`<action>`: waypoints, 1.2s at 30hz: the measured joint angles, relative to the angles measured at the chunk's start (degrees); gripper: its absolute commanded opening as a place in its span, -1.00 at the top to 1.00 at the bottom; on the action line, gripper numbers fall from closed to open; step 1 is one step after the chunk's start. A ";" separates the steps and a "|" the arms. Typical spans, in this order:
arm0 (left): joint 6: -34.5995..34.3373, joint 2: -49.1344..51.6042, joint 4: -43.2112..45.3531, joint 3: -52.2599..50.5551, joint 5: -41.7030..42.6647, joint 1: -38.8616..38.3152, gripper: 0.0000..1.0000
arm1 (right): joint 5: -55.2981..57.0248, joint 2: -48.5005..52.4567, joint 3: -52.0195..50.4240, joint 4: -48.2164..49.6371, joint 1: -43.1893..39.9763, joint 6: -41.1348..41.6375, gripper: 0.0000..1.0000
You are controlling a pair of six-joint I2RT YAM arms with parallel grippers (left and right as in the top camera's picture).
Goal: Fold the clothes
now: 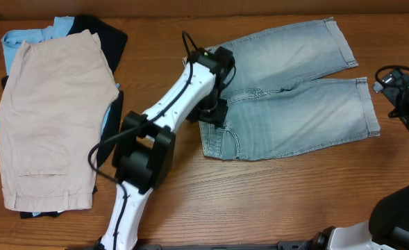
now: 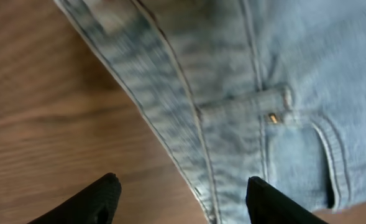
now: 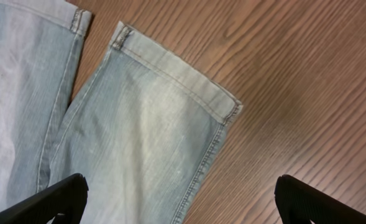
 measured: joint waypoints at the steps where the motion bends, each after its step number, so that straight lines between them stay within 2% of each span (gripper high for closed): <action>1: -0.04 -1.70 1.29 -2.12 0.02 -0.20 -0.41 | 0.00 0.00 -0.02 0.00 -0.17 0.00 -1.00; 5: 0.37 -9.11 9.11 -12.26 2.27 -0.13 -0.38 | -0.04 0.07 -0.11 0.07 -0.24 -0.02 -1.00; 11: 8.33 -11.74 16.52 -22.56 6.25 -0.87 -0.53 | -0.28 1.22 -0.26 0.07 -0.24 0.00 -1.00; 19: 15.13 -11.74 19.17 -28.02 7.61 -1.99 -0.56 | -1.99 1.73 -2.36 0.22 -0.24 0.00 -1.00; 25: 16.68 -13.14 25.64 -31.95 7.91 -1.99 -0.52 | -2.58 1.75 -3.80 0.37 -0.24 0.02 -1.00; 28: 16.52 -13.68 26.60 -32.83 7.89 -1.99 -0.39 | -2.60 1.77 -3.82 0.48 -0.24 0.00 -1.00; 29: 16.50 -13.70 26.73 -32.89 7.91 -1.99 -0.25 | -2.60 1.77 -3.82 0.50 -0.24 -0.02 -1.00; 30: 16.13 -13.70 26.82 -32.96 7.91 -1.99 -0.04 | -2.62 1.77 -3.82 0.50 -0.24 -0.02 -0.99; 34: 14.58 -13.70 26.56 -33.33 7.93 -1.99 0.51 | -2.58 1.77 -3.85 0.50 -0.24 -0.02 -0.98; 36: 14.03 -13.70 25.86 -33.40 7.93 -1.97 0.92 | -2.60 1.77 -3.85 0.50 -0.24 0.00 -0.98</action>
